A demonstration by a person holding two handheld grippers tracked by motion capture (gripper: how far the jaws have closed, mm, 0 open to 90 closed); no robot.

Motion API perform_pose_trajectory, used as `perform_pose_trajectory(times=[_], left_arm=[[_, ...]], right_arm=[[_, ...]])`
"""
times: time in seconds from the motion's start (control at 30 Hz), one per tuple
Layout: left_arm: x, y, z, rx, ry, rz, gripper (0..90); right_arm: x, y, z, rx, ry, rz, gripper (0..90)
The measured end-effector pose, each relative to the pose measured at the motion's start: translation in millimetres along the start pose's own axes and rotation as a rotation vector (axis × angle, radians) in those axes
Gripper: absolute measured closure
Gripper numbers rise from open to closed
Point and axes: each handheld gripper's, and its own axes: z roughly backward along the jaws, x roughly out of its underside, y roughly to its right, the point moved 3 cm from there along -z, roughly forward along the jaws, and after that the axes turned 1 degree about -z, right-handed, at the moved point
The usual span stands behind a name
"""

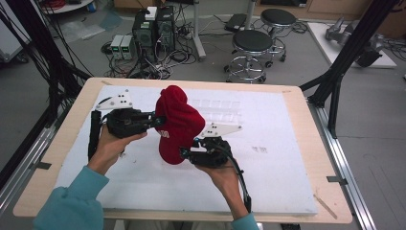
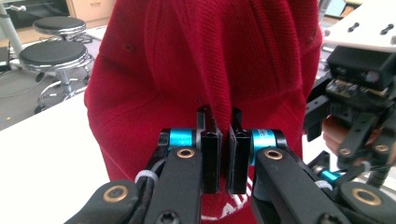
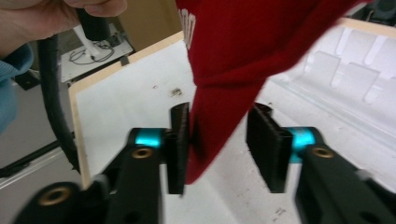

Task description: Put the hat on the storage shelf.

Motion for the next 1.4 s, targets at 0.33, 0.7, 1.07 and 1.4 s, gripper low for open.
perform_pose_trajectory(times=[0.33,0.7,1.07,1.4], left_arm=[[-0.6,-0.6,0.3,0.006,0.015,-0.002,86.5],[-1.3,-5.2,1.9,-0.061,0.036,0.041,43.8],[7.8,-14.7,16.5,-0.119,0.044,0.040,10.9],[46.8,-16.3,45.0,-0.189,0.022,0.008,10.9]], right_arm=[[-2.3,-3.0,-1.5,-0.073,0.009,0.004,84.9],[-3.2,2.0,4.4,-0.047,0.022,0.005,85.5],[-7.4,14.8,12.9,-0.008,0.067,-0.001,85.5],[-16.1,39.6,27.0,0.082,0.124,-0.002,85.5]])
